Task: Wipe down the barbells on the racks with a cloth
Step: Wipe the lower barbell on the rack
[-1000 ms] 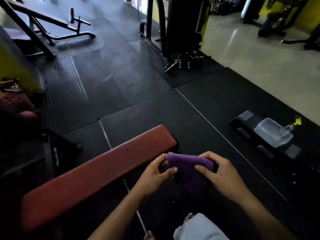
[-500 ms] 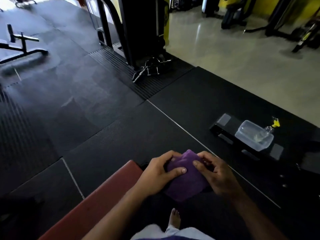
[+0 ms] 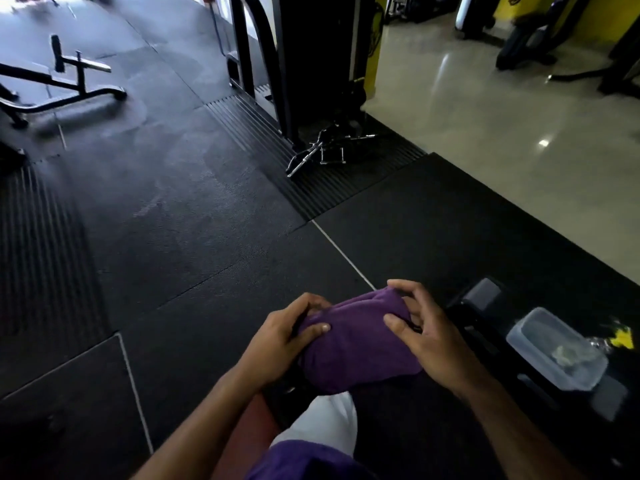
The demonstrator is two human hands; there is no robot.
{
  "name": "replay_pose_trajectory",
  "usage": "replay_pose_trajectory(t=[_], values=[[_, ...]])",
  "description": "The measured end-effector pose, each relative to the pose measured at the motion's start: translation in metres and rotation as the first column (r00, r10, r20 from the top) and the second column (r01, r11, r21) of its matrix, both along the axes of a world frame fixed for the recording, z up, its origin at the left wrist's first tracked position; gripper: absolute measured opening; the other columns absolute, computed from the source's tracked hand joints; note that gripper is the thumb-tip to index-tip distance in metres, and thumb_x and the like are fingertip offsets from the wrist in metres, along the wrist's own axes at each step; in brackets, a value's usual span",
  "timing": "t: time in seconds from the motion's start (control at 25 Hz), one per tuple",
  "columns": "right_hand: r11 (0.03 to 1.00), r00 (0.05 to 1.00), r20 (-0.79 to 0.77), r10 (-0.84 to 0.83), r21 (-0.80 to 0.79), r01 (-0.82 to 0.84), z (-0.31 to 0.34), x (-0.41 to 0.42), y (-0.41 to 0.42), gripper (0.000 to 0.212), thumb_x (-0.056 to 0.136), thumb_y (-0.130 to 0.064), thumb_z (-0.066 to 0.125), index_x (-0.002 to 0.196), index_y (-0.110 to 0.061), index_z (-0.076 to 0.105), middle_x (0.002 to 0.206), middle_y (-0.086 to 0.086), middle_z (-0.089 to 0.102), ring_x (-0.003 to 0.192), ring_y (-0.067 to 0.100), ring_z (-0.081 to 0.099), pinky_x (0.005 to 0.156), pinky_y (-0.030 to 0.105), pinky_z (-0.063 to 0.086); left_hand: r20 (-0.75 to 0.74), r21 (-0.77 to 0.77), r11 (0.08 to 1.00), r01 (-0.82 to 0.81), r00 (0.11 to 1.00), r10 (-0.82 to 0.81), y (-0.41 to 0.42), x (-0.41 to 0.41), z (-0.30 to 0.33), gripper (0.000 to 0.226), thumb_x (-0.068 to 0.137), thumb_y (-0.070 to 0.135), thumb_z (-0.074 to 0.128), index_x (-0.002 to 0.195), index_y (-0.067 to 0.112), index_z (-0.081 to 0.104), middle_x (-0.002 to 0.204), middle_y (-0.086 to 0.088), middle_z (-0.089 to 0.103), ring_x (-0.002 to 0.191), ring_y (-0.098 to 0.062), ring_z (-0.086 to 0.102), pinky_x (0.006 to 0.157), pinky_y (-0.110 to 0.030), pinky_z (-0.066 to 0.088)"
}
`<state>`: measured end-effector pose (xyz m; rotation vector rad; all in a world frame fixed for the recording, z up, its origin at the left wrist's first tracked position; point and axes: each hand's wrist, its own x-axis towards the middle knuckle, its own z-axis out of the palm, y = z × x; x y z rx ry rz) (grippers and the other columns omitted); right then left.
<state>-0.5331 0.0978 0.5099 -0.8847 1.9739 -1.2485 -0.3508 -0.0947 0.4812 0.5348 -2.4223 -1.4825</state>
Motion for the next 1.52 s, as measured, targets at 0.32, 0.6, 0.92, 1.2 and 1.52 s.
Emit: replay_pose_trajectory(t=[0.32, 0.6, 0.92, 1.2, 1.52], values=[[0.982, 0.982, -0.046, 0.184, -0.024, -0.185, 0.038, -0.129, -0.213, 0.020, 0.091, -0.028, 0.071, 0.109, -0.034, 0.066, 0.105, -0.021, 0.069, 0.101, -0.001, 0.066, 0.082, 0.023, 0.056, 0.016, 0.046, 0.992, -0.117, 0.993, 0.116, -0.176, -0.077, 0.041, 0.031, 0.090, 0.028, 0.077, 0.118, 0.023, 0.063, 0.104, 0.004, 0.070, 0.099, -0.015, 0.069, 0.086, -0.033, 0.056], [0.920, 0.922, -0.032, 0.387, -0.051, -0.388, 0.031, -0.166, -0.385, 0.031, 0.084, -0.040, 0.065, 0.115, -0.037, 0.063, 0.109, -0.027, 0.066, 0.104, -0.004, 0.065, 0.075, 0.017, 0.056, 0.063, 0.031, 0.914, -0.405, 0.913, 0.402, -0.307, -0.074, 0.047, 0.024, 0.084, 0.038, 0.081, 0.105, 0.028, 0.074, 0.089, 0.012, 0.069, 0.087, -0.007, 0.067, 0.079, -0.037, 0.056], [0.845, 0.852, 0.178, 0.493, 0.134, -0.517, -0.012, -0.156, -0.621, 0.050, 0.069, -0.074, 0.071, 0.106, -0.042, 0.059, 0.099, -0.001, 0.074, 0.088, 0.013, 0.069, 0.078, 0.039, 0.056, 0.227, -0.371, 0.620, -0.691, 0.580, 0.782, -0.438, -0.042, 0.057, 0.029, 0.086, 0.055, 0.071, 0.092, 0.027, 0.071, 0.085, 0.013, 0.068, 0.077, -0.004, 0.061, 0.069, -0.031, 0.052], [0.397, 0.490, 0.759, 0.428, 0.329, -0.857, -0.026, 0.028, -0.761, 0.071, 0.075, -0.070, 0.061, 0.131, -0.026, 0.058, 0.125, 0.019, 0.067, 0.108, 0.038, 0.065, 0.082, 0.059, 0.057, 0.225, -0.467, 0.294, -0.834, 0.210, 0.952, -0.495, 0.054, 0.047, 0.031, 0.091, 0.052, 0.066, 0.115, 0.031, 0.070, 0.108, 0.014, 0.066, 0.093, -0.002, 0.061, 0.082, -0.028, 0.052], [0.341, 0.384, 0.889, 0.250, 0.291, -0.894, -0.009, 0.194, -0.856, 0.067, 0.087, -0.053, 0.061, 0.123, 0.003, 0.066, 0.115, 0.028, 0.070, 0.090, 0.040, 0.073, 0.083, 0.047, 0.055, 0.303, -0.361, 0.469, -0.806, 0.374, 0.877, -0.527, 0.120, 0.029, 0.049, 0.096, 0.064, 0.050, 0.135, 0.034, 0.058, 0.118, 0.010, 0.063, 0.104, -0.008, 0.061, 0.083, -0.030, 0.053]])
